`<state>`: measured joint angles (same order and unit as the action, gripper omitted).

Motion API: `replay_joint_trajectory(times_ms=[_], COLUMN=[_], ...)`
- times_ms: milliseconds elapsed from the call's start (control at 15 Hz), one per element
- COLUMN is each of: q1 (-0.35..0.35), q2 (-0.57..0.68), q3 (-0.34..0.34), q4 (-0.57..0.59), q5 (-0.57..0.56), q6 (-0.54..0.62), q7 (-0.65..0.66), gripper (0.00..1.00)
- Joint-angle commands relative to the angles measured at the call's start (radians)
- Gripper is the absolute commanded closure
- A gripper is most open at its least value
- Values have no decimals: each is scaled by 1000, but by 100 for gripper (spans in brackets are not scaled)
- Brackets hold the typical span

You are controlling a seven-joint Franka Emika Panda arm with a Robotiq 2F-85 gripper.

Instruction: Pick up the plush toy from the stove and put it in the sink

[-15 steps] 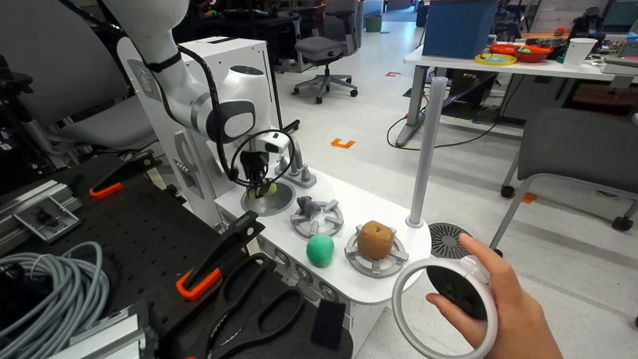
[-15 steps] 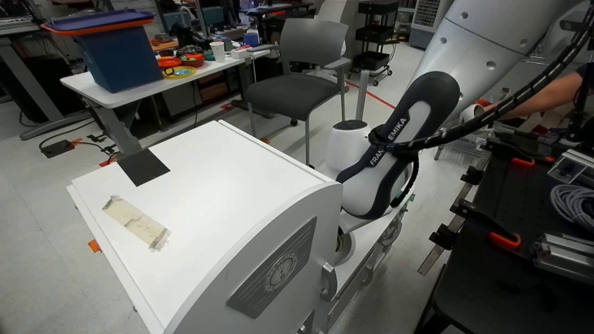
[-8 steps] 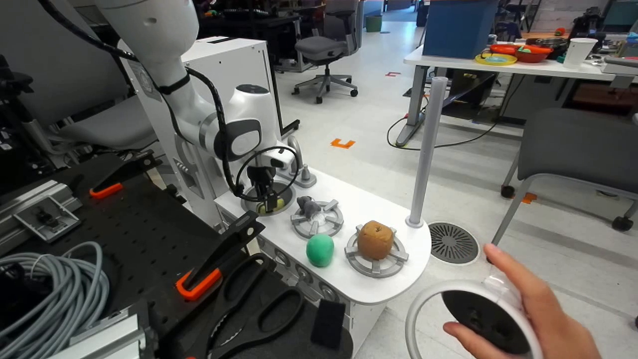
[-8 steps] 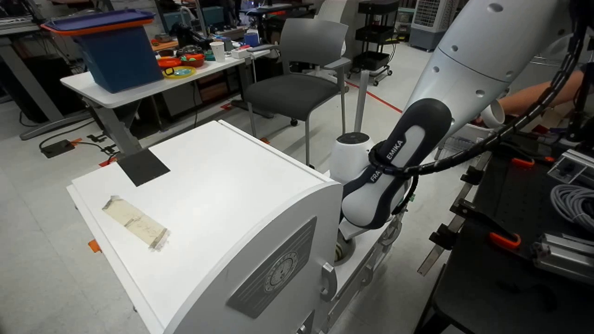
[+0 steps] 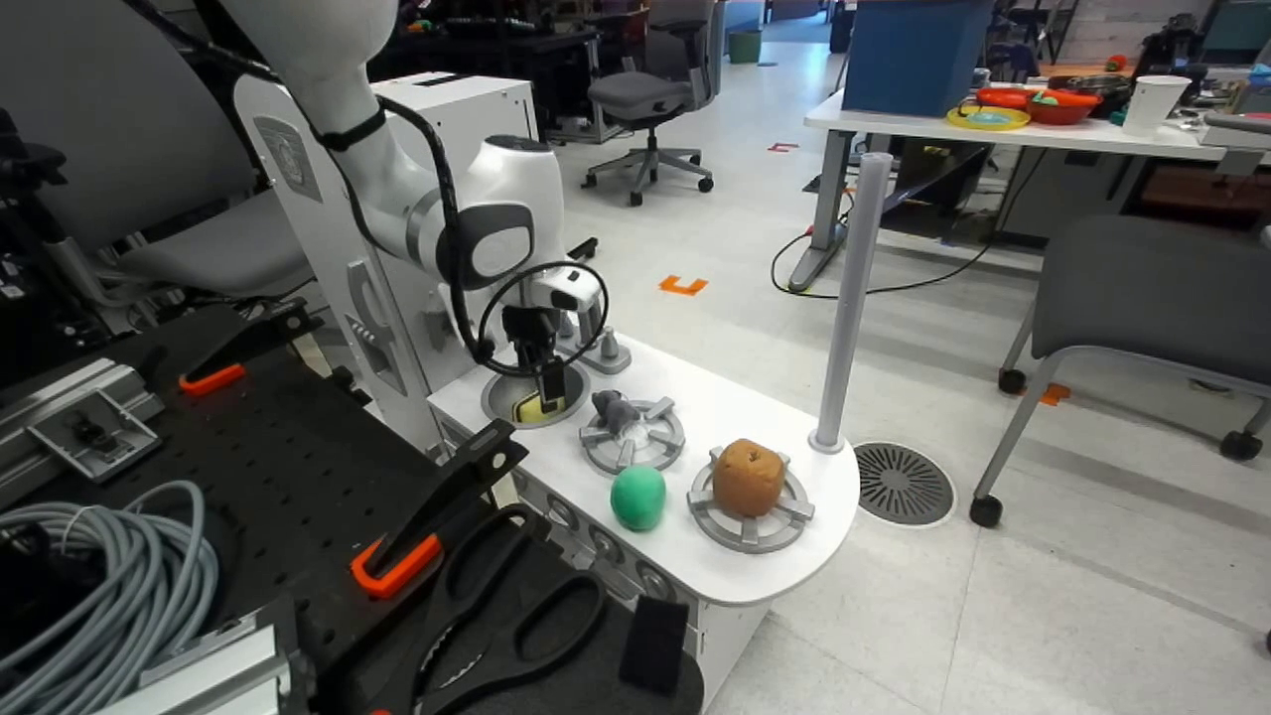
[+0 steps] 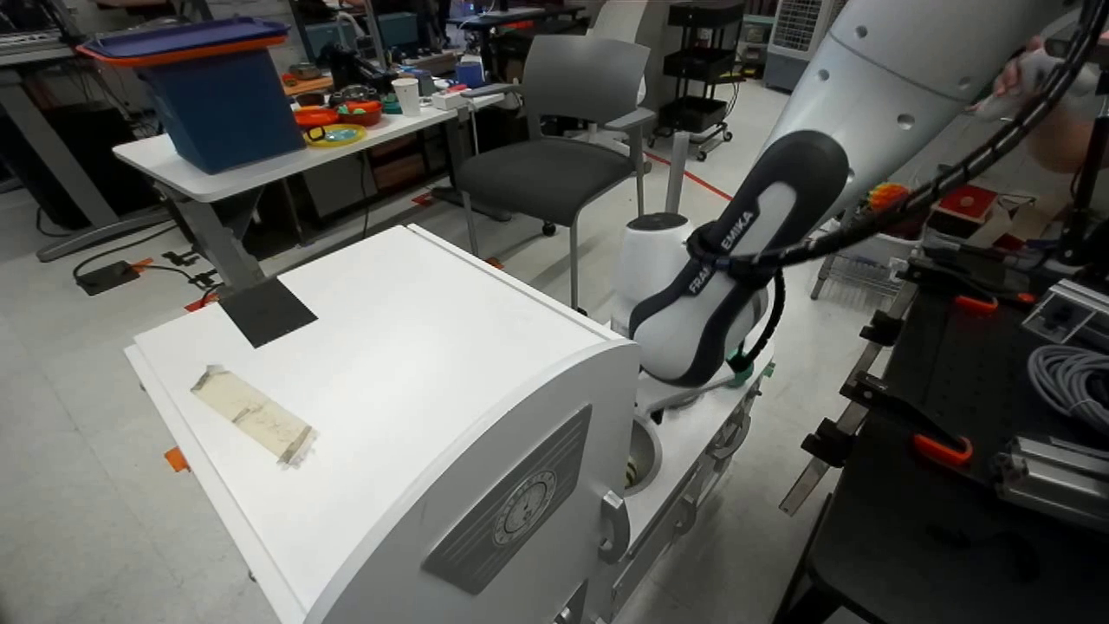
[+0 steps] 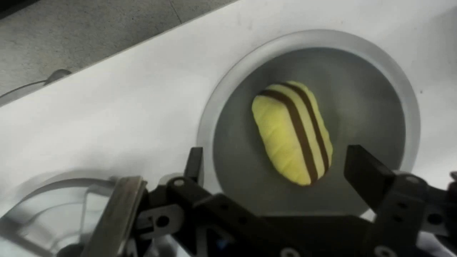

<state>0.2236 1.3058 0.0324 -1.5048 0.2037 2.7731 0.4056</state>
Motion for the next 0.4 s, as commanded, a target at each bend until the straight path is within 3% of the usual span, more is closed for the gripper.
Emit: replay_joint_trajectory(times_ms=[0,67,333], q1=[-69,-35,-72], q2=[-222,-87,-202], q3=[-2,-11,-12], q4=[-195,-65,-159], q5=[25,8,10], q6=[-120,-63,-120], q7=[-15,-4,-9], gripper=[0,0,0])
